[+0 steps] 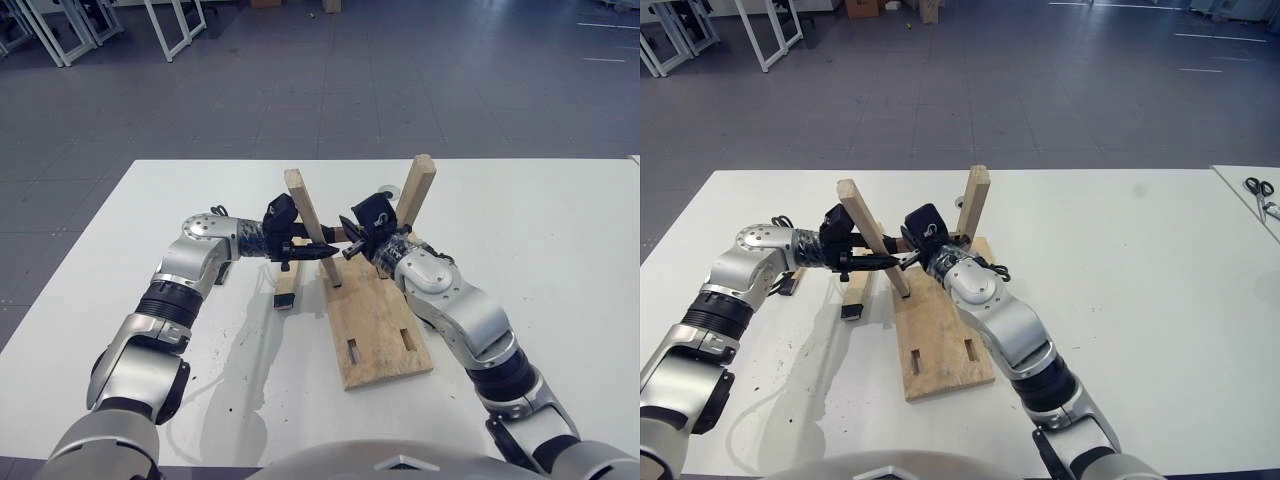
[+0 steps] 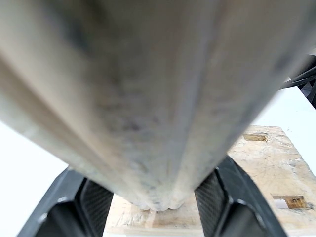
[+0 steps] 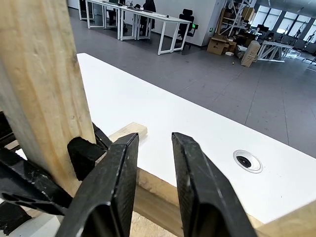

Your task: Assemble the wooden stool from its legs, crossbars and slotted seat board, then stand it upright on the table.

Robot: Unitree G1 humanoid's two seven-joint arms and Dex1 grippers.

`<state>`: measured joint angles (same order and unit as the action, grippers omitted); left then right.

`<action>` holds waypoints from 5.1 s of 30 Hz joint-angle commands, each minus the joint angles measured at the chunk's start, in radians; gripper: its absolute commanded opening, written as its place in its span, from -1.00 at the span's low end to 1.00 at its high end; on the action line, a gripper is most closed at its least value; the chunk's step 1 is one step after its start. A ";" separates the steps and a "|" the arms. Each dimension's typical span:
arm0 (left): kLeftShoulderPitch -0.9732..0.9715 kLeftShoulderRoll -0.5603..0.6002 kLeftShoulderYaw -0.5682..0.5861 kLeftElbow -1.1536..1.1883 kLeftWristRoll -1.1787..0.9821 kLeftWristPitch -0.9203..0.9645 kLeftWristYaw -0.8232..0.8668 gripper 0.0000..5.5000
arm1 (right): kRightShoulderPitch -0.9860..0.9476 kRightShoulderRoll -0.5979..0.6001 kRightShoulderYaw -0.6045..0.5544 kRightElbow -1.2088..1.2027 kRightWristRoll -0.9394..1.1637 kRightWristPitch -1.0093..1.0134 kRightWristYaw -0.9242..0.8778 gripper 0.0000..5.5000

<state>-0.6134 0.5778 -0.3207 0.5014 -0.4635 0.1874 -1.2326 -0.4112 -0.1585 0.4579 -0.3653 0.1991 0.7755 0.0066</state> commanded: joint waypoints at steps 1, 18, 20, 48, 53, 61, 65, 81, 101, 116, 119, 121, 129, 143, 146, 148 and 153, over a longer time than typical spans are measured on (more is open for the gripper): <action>0.173 0.033 -0.324 0.104 0.493 0.060 0.246 -0.26 | 0.027 0.067 -0.133 -0.095 0.121 -0.019 0.075 -0.56; 0.151 0.052 -0.311 0.134 0.487 -0.002 0.224 -0.26 | -0.038 -0.261 -0.287 0.118 0.026 0.107 0.078 -0.56; 0.148 0.048 -0.319 0.131 0.490 -0.006 0.220 -0.26 | -0.080 -0.057 -0.165 0.044 0.121 0.072 0.144 -0.56; -0.241 -0.071 -0.284 0.492 0.347 -0.485 -0.050 -0.26 | 0.390 -0.407 -0.043 -0.059 0.167 -0.012 0.641 -0.56; -0.277 -0.077 -0.289 0.534 0.344 -0.510 -0.087 0.01 | 0.396 -0.393 -0.038 -0.065 0.153 -0.022 0.630 -0.57; -0.328 -0.042 -0.193 0.593 0.472 -0.584 -0.147 0.52 | 0.413 -0.364 -0.045 -0.055 0.121 -0.040 0.592 -0.15; -0.309 0.082 -0.099 0.450 0.460 -0.472 -0.195 0.64 | 0.379 -0.334 -0.132 -0.094 0.134 -0.040 0.534 -0.15; -0.255 -0.320 0.635 -0.780 0.043 0.784 1.010 0.32 | 0.497 -0.447 -0.074 -0.115 0.013 0.055 0.501 -0.15; 0.289 -0.438 0.330 -0.694 0.041 0.808 1.084 0.32 | 0.464 -0.419 -0.030 -0.085 -0.001 0.088 0.471 -0.15; -0.016 -0.199 0.816 -1.051 -0.703 1.033 1.156 0.32 | 0.399 -0.432 -0.227 -0.233 0.100 0.172 0.476 -0.15; 0.062 -0.173 0.868 -1.066 -0.765 1.009 1.223 0.32 | 0.410 -0.487 -0.308 -0.270 0.114 0.212 0.495 -0.15; 0.180 -0.152 0.880 -1.064 -0.700 0.985 1.247 0.32 | 0.424 -0.546 -0.317 -0.228 0.079 0.181 0.510 -0.15; 0.578 -0.087 0.679 -0.924 -0.151 0.695 1.258 0.32 | 0.456 -0.605 -0.254 -0.171 -0.001 0.094 0.535 -0.15; 0.675 -0.051 0.533 -0.461 0.098 0.427 0.945 0.32 | 0.303 -0.501 -0.405 -0.169 0.001 0.111 0.435 -0.15; 0.649 -0.040 0.498 -0.335 0.124 0.374 0.848 0.32 | 0.278 -0.482 -0.415 -0.185 0.009 0.133 0.425 -0.15; 0.637 -0.039 0.469 -0.292 0.128 0.354 0.773 0.32 | 0.275 -0.474 -0.411 -0.187 0.007 0.140 0.422 -0.15; 0.576 -0.058 0.432 -0.150 0.180 0.266 0.725 0.06 | 0.280 -0.458 -0.415 -0.192 0.010 0.164 0.414 -0.15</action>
<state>-0.0550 0.5560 0.1564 0.2646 -0.3183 0.4287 -0.4945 -0.1228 -0.6253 0.0501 -0.5459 0.2010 0.9202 0.4242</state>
